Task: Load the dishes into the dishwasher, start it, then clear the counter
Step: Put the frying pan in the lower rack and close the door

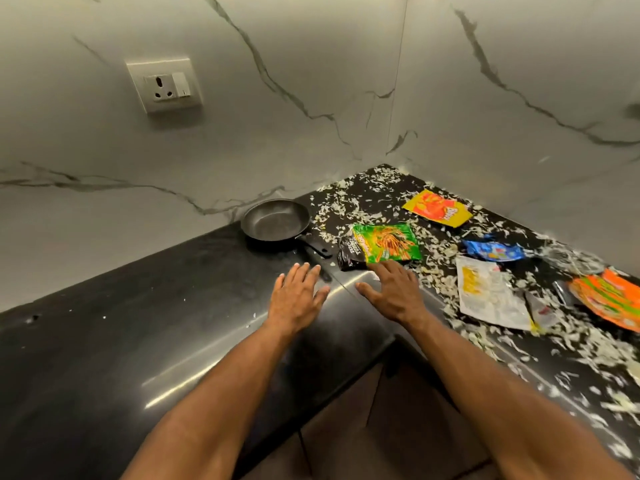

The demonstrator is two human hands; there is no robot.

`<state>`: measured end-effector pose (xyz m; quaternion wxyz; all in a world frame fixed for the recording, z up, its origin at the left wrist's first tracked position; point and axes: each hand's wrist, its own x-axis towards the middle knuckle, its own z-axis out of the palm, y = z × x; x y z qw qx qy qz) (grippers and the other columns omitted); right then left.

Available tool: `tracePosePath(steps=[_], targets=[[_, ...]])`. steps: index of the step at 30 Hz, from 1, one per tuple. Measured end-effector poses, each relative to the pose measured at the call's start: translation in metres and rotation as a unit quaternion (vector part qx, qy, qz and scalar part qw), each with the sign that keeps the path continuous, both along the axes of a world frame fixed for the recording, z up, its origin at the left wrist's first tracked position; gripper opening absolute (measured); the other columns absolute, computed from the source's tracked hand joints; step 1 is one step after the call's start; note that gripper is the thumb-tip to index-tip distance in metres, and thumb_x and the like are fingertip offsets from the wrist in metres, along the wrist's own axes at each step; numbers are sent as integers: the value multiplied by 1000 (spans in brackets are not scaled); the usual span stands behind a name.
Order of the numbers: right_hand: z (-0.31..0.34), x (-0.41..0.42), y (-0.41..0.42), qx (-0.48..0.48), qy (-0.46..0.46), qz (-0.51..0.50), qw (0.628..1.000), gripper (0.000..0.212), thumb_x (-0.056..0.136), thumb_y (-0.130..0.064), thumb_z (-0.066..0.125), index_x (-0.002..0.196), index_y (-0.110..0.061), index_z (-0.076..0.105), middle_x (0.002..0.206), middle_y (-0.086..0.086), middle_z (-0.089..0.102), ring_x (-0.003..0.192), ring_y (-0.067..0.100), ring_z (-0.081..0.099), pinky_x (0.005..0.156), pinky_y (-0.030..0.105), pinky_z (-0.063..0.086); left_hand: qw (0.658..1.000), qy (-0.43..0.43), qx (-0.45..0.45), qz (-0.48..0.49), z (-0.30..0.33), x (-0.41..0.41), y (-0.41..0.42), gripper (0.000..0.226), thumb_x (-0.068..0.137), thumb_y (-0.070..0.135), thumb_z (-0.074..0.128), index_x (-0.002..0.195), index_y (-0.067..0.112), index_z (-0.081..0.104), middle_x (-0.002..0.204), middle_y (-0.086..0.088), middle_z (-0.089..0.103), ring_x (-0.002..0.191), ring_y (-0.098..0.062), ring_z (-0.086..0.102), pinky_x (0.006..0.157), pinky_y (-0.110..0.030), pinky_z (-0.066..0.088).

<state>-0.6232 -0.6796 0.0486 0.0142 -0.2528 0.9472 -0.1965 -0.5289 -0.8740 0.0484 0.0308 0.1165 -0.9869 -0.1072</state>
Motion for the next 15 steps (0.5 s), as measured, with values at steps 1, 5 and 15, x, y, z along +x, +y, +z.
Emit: tracePosePath(steps=[1, 5, 15], targets=[[0, -13, -9, -9, -2, 7, 1000, 67, 86, -69, 42, 137, -27, 48, 142, 2, 44, 136, 22, 35, 113, 50, 26, 1000, -1, 3, 14, 0, -11, -8, 61, 100, 54, 29, 153, 24, 23, 161, -1, 19, 149, -19, 10, 119, -43, 11], [2, -52, -45, -34, -1, 38, 999, 57, 91, -60, 50, 134, -23, 50, 135, 3, 48, 128, 22, 42, 107, 44, 34, 997, -1, 13, 79, -1, -41, -32, 61, 100, 55, 28, 152, 24, 24, 160, 0, 21, 149, -19, 12, 119, -44, 13], [-9, -129, -123, -41, -69, 127, 989, 61, 91, -59, 49, 138, -21, 47, 139, 4, 45, 130, 24, 42, 107, 42, 36, 977, -16, 28, 213, -12, -84, -76, 60, 100, 53, 29, 152, 23, 25, 160, -2, 22, 149, -19, 12, 120, -44, 12]])
